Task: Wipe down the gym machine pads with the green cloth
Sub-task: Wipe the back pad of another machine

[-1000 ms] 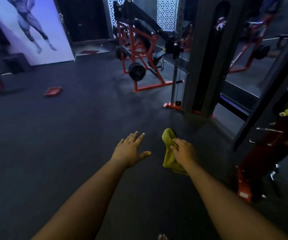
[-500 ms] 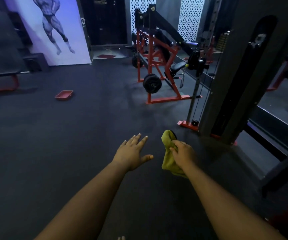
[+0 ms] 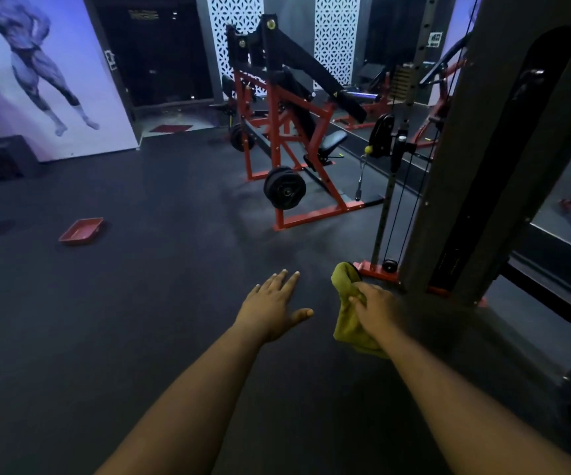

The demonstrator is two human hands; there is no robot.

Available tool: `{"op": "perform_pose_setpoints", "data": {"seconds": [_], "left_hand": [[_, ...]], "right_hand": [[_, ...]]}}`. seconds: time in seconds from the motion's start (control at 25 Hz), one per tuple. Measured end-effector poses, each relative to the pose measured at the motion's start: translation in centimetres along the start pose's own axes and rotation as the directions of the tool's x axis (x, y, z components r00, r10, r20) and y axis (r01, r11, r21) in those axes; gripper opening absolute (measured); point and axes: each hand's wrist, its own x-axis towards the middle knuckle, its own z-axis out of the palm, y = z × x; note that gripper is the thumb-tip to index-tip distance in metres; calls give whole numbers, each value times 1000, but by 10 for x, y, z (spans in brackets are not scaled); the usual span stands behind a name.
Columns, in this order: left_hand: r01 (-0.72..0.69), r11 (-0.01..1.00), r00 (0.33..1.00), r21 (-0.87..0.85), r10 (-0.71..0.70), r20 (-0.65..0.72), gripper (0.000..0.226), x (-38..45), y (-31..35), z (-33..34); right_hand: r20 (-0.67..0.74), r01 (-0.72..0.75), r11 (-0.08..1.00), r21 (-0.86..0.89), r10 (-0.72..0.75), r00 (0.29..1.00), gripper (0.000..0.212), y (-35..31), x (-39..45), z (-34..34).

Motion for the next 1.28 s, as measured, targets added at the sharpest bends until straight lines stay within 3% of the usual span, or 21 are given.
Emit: {"op": "perform_pose_setpoints", "data": {"seconds": [0.16, 0.36, 0.68, 0.96, 1.28], "left_hand": [[-55, 994, 998, 91, 52, 30, 90, 119, -33, 0], [-27, 993, 999, 112, 21, 48, 90, 262, -69, -15], [-3, 999, 1000, 53, 2, 17, 91, 481, -146, -33], [-96, 995, 995, -29, 97, 39, 91, 704, -233, -48], [-253, 965, 966, 73, 248, 75, 92, 969, -265, -87]], "right_hand": [[-1, -37, 996, 85, 37, 999, 28, 6, 119, 34], [32, -30, 991, 127, 26, 999, 24, 7, 272, 59], [12, -13, 995, 99, 12, 1000, 27, -16, 501, 74], [-41, -111, 993, 43, 112, 993, 23, -45, 703, 111], [-125, -224, 973, 64, 230, 965, 30, -20, 925, 106]]}}
